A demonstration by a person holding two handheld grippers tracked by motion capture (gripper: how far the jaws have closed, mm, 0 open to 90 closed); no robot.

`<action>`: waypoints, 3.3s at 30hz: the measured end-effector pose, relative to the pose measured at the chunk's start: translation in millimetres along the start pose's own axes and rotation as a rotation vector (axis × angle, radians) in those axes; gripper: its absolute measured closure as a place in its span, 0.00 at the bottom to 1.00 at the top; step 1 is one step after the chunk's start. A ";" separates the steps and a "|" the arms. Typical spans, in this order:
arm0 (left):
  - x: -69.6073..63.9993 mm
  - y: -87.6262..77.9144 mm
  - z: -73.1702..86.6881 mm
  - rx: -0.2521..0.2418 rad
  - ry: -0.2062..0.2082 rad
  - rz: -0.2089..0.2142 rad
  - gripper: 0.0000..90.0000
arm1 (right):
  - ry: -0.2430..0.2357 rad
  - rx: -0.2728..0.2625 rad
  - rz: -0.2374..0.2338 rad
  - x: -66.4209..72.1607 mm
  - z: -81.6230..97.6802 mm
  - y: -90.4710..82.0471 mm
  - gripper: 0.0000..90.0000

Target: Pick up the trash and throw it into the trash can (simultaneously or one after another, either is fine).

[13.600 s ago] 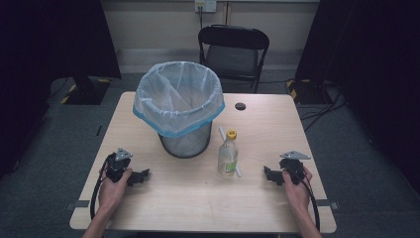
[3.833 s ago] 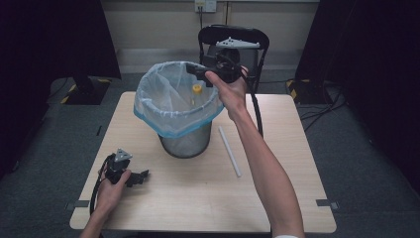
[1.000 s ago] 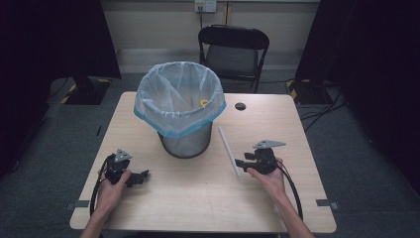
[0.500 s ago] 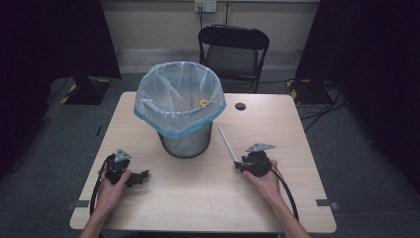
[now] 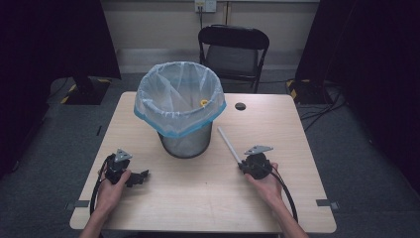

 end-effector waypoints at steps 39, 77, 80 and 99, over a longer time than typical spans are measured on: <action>0.3 0.2 -0.1 0.002 0.002 0.007 0.00 | 0.153 -0.152 0.001 -26.8 -24.0 -21.6 0.90; 0.3 0.3 -0.1 0.002 0.002 0.007 0.00 | 0.180 -0.332 0.024 -46.8 -81.2 -58.1 0.90; 0.2 0.3 -0.2 0.002 0.002 0.007 0.00 | 0.162 -0.334 0.031 -44.6 -87.9 -59.9 0.90; 0.2 0.2 -0.1 0.002 0.002 0.006 0.00 | 0.158 -0.458 0.018 -45.3 -141.5 -86.9 0.90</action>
Point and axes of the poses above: each handheld gripper's, and its own axes: y roughly forward along the jaws, z roughly out of its underside, x roughly to its left, the point moved 8 cm from there along y, roughly forward along the jaws, and after that the axes turned 6 degrees about -x, right-handed, at the moved point
